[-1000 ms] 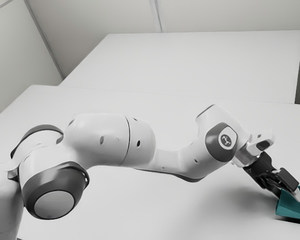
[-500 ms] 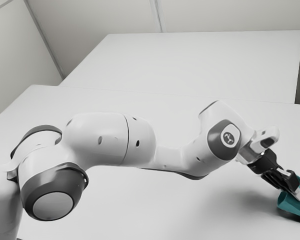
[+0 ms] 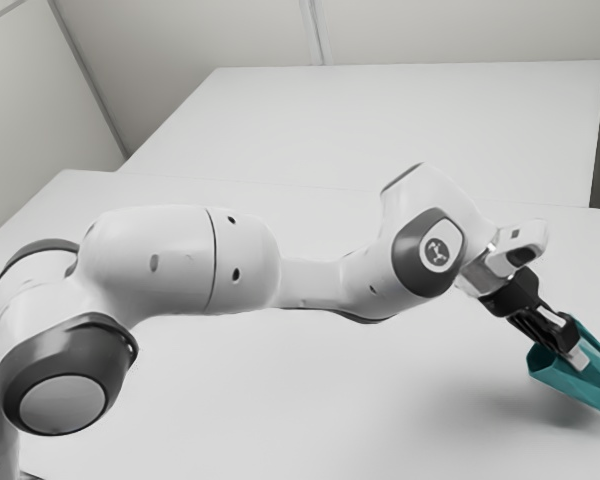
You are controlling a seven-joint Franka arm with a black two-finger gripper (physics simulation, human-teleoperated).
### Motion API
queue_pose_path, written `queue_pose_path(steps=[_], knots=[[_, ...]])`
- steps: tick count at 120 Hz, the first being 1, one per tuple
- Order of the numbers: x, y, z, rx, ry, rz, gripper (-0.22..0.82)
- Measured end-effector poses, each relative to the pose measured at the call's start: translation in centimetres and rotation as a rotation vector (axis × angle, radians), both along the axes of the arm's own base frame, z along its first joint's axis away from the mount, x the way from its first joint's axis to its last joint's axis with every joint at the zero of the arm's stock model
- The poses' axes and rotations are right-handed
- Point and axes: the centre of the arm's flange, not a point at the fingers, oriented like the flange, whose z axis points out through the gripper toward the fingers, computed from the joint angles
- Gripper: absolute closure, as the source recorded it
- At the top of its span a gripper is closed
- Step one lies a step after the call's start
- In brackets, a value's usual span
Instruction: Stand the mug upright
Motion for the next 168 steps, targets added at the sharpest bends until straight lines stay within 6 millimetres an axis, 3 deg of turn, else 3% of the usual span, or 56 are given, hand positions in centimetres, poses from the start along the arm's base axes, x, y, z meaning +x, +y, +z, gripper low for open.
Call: queue_pose_path(steps=[15,44,68,106,122,139,168], knots=[[0.8,4.4,2.2,0.092,-0.067,0.004,0.77],[2.7,15.7,3.3,0.295,-0.138,0.06,0.77],[4.3,22.8,4.6,0.47,-0.182,0.069,0.77],[6.4,33.2,3.8,0.735,-0.129,0.102,0.77],[6.7,36.6,2.8,0.817,-0.092,0.113,0.77],[6.9,38.8,2.1,0.88,-0.064,0.118,0.77],[7.1,39.8,0.4,0.912,-0.02,0.124,0.77]])
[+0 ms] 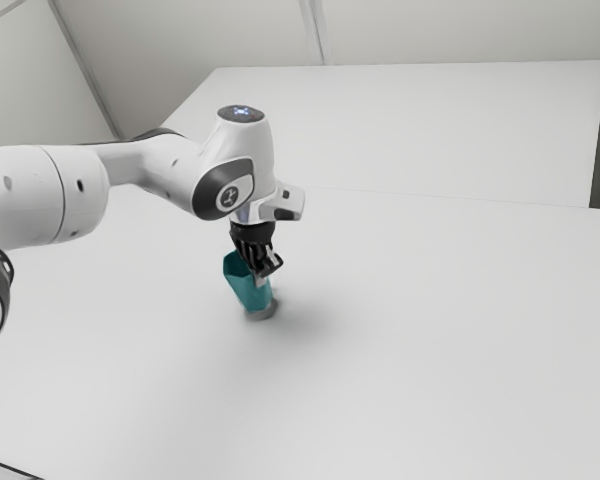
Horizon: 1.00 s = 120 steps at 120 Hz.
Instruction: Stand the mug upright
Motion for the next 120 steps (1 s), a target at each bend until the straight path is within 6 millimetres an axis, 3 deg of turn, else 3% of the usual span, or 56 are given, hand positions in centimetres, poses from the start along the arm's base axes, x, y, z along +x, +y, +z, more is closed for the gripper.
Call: queue_pose_path(steps=[68,93,120], knots=[[0.6,0.1,-1.8,-0.029,0.017,0.048,0.76],[0.5,0.1,-1.5,-0.03,0.014,0.043,0.32],[0.3,-0.3,0.4,-0.036,-0.014,0.035,0.11]])
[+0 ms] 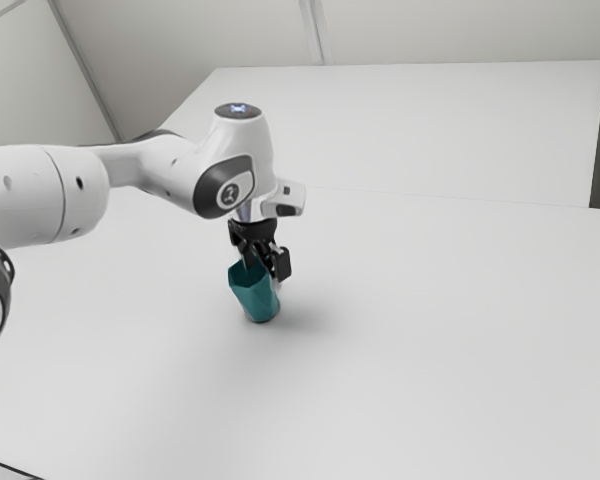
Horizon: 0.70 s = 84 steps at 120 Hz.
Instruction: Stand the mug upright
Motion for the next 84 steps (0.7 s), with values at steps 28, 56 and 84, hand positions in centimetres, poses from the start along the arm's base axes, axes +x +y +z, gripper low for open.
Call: queue_pose_path(steps=[28,56,84], knots=[[-0.1,2.0,5.1,-0.012,-0.076,0.063,0.04],[1.5,5.2,12.0,0.024,-0.135,0.134,0.01],[0.8,5.4,18.3,0.052,-0.16,0.157,0.0]])
